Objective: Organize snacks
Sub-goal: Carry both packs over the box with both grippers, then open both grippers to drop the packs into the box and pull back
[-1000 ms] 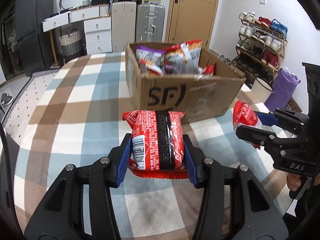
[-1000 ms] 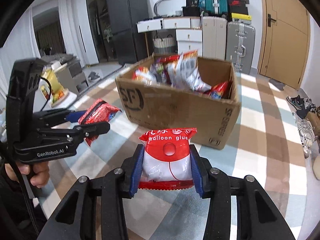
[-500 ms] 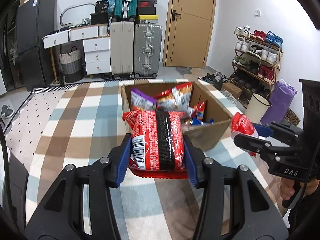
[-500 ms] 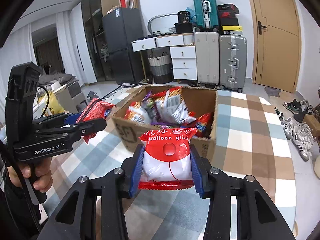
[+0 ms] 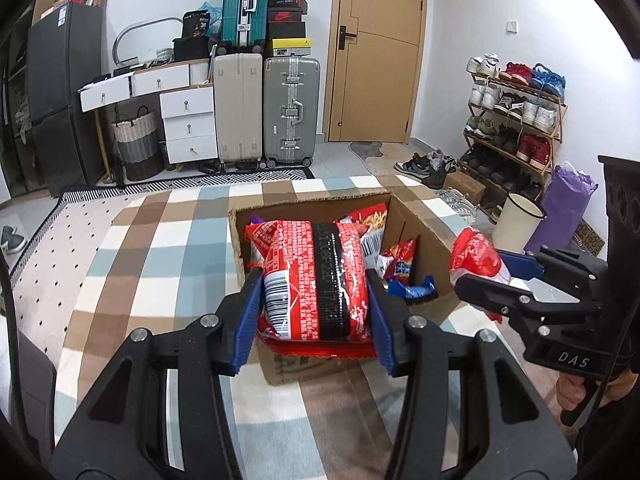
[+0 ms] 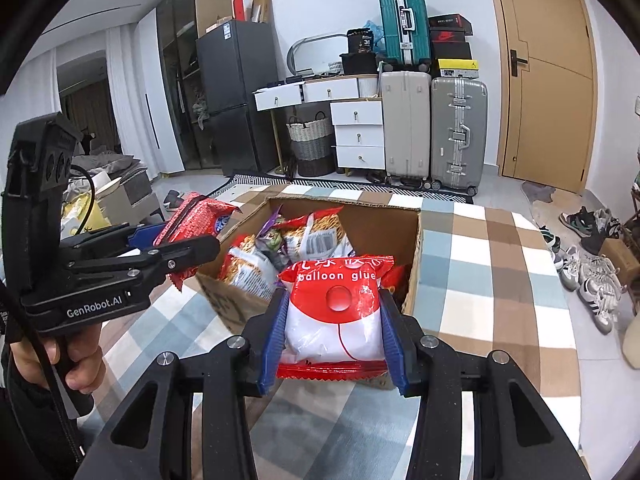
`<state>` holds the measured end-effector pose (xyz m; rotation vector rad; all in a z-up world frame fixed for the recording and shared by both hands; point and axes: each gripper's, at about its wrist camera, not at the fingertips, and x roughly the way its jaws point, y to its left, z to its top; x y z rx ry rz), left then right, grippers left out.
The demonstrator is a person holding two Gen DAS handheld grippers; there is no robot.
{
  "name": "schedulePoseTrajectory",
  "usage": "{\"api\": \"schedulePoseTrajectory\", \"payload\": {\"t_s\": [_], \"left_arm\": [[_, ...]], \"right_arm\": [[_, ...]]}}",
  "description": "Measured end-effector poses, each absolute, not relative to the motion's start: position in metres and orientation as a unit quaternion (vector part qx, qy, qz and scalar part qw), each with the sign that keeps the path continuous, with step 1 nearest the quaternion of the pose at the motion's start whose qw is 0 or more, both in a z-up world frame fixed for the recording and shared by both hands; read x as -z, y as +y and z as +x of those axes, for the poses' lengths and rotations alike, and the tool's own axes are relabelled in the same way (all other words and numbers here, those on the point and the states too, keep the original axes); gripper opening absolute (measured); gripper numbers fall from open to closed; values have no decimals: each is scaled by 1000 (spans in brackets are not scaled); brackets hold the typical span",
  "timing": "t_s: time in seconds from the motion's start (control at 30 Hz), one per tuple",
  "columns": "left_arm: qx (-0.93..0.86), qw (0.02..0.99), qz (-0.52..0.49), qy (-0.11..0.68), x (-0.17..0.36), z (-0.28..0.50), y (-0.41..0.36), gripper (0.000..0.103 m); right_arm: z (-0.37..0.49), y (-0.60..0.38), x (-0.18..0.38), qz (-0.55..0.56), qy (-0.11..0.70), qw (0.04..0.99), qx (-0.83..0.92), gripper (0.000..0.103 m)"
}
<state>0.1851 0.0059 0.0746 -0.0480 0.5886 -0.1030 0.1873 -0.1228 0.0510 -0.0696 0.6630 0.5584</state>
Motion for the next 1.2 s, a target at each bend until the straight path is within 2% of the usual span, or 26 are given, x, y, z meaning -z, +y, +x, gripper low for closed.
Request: {"api": "schedulePoseTrajectory", "payload": {"t_s": [0.37, 0.87, 1.2], "left_arm": [[62, 953, -14, 296, -68, 225, -8, 46], [64, 946, 11, 319, -32, 258, -15, 46], [68, 941, -9, 331, -20, 268, -8, 46]], "right_arm": [[217, -116, -42, -30, 329, 906, -264, 44], [240, -104, -31, -31, 339, 903, -263, 44], [246, -102, -23, -25, 349, 900, -262, 45]]}}
